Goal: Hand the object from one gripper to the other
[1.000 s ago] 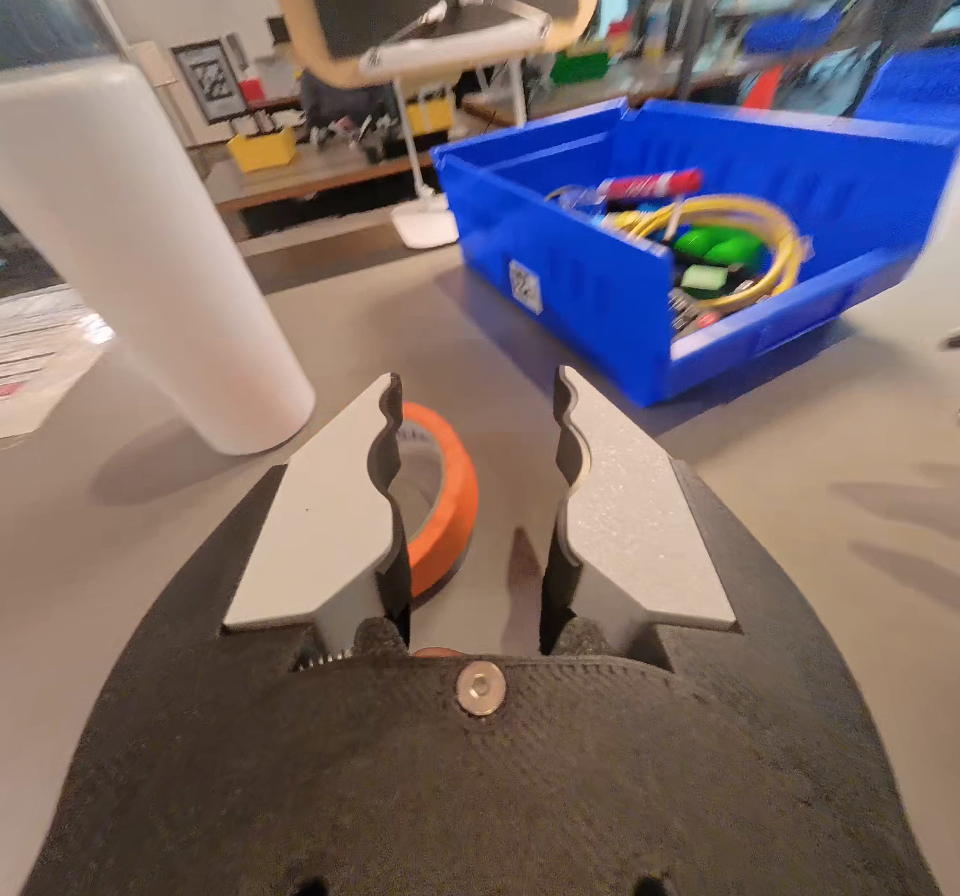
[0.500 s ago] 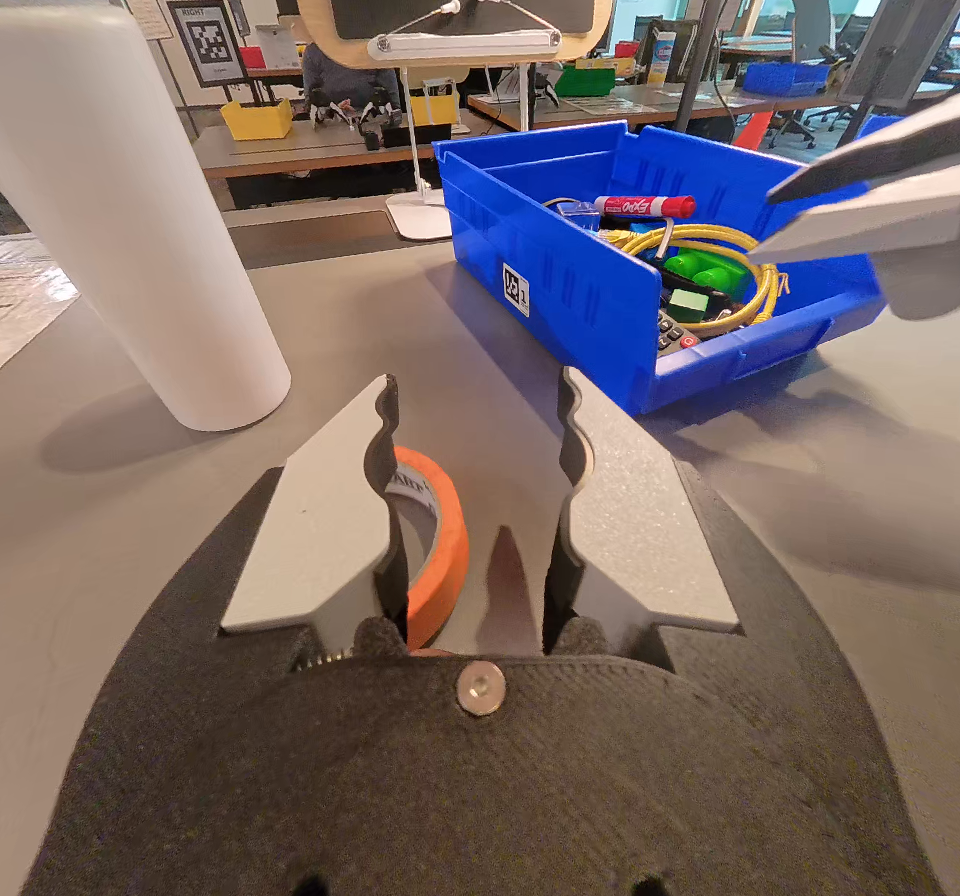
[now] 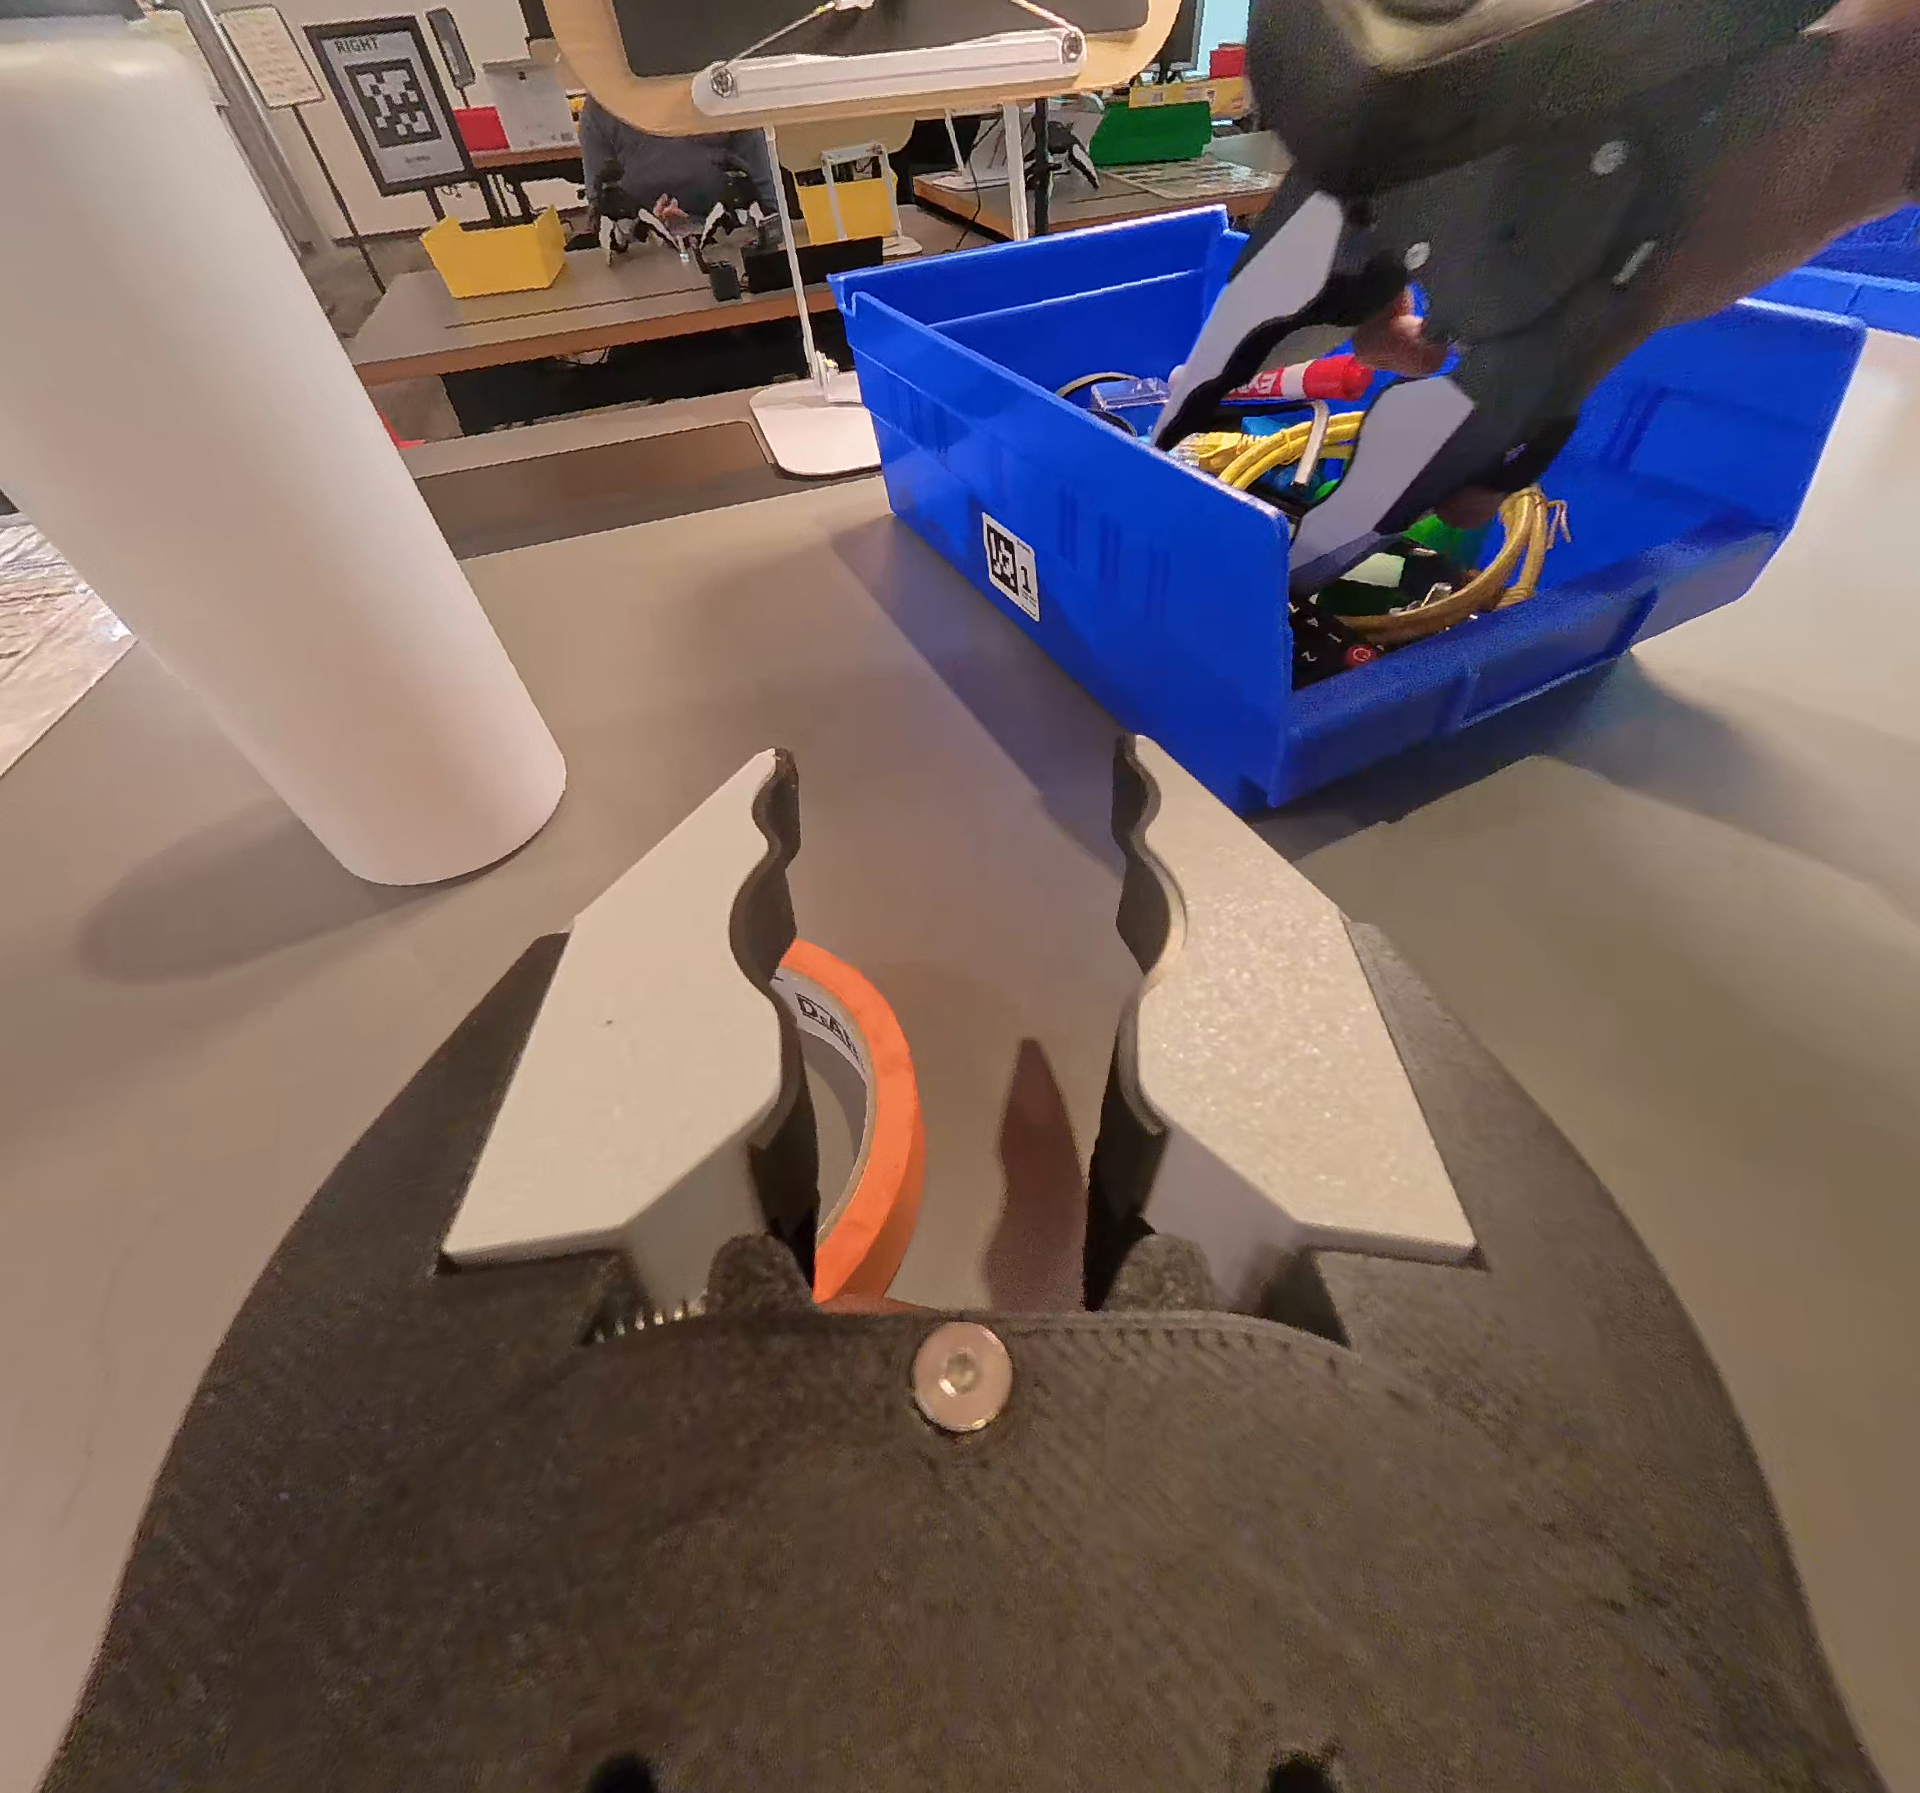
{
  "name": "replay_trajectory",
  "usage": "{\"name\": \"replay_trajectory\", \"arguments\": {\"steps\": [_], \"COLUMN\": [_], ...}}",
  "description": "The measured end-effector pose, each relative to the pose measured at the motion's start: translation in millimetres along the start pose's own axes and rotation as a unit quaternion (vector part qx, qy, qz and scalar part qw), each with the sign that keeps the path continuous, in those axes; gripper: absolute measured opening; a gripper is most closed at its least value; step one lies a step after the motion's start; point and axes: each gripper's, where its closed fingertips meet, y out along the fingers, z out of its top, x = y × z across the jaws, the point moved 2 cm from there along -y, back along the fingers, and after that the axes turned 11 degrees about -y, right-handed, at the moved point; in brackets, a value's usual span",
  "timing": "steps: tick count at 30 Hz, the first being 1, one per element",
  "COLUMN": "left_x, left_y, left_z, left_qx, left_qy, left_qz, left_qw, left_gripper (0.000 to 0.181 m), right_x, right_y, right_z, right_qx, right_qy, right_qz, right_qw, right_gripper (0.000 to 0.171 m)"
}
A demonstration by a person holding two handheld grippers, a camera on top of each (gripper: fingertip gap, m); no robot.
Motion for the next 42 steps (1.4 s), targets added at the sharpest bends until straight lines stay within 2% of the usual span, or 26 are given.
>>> {"name": "replay_trajectory", "arguments": {"steps": [2,5,8,17,21,25,27,30,34,38,41,42], "left_x": [1,2,2,7,11,14,18,34,70,109,136,145], "left_y": [0,0,0,1,1,1,0,-5,-15,-28,-34,-35], "left_z": [0,-1,-1,-1,-1,1,3,11,23,32,27,22], "left_qx": [-0.001,0.000,0.002,0.005,0.007,0.014,0.024,0.050,0.082,0.077,0.029,0.006], "left_qy": [0.004,0.011,0.014,0.020,0.028,0.022,0.014,-0.006,-0.087,-0.214,-0.254,-0.259], "left_qz": [0.001,0.002,0.003,0.007,0.010,0.001,-0.014,-0.062,-0.188,-0.352,-0.439,-0.460], "left_qw": [1.000,1.000,1.000,1.000,1.000,1.000,1.000,0.997,0.975,0.908,0.861,0.850], "left_gripper": [0.061,0.060,0.060,0.059,0.059,0.058,0.058,0.059,0.059,0.061,0.061,0.063], "right_x": [3,6,3,8,14,4,-6,-28,-80,-119,-137,-144], "right_y": [6,11,16,9,-20,-66,-89,-117,-143,-168,-186,-185], "right_z": [4,7,4,-5,-17,-4,9,23,48,60,63,65], "right_qx": [0.006,0.010,0.007,-0.041,-0.048,0.047,0.080,0.103,0.228,0.271,0.295,0.303], "right_qy": [-0.022,-0.042,-0.025,-0.003,0.040,0.084,0.074,0.065,0.144,0.165,0.167,0.164], "right_qz": [0.008,0.011,0.008,-0.060,-0.131,-0.228,-0.274,-0.334,-0.369,-0.429,-0.473,-0.468], "right_qw": [1.000,0.999,1.000,0.997,0.989,0.969,0.956,0.935,0.890,0.846,0.813,0.814], "right_gripper": [0.078,0.066,0.036,0.034,0.034,0.033,0.033,0.033,0.032,0.032,0.032,0.031]}}
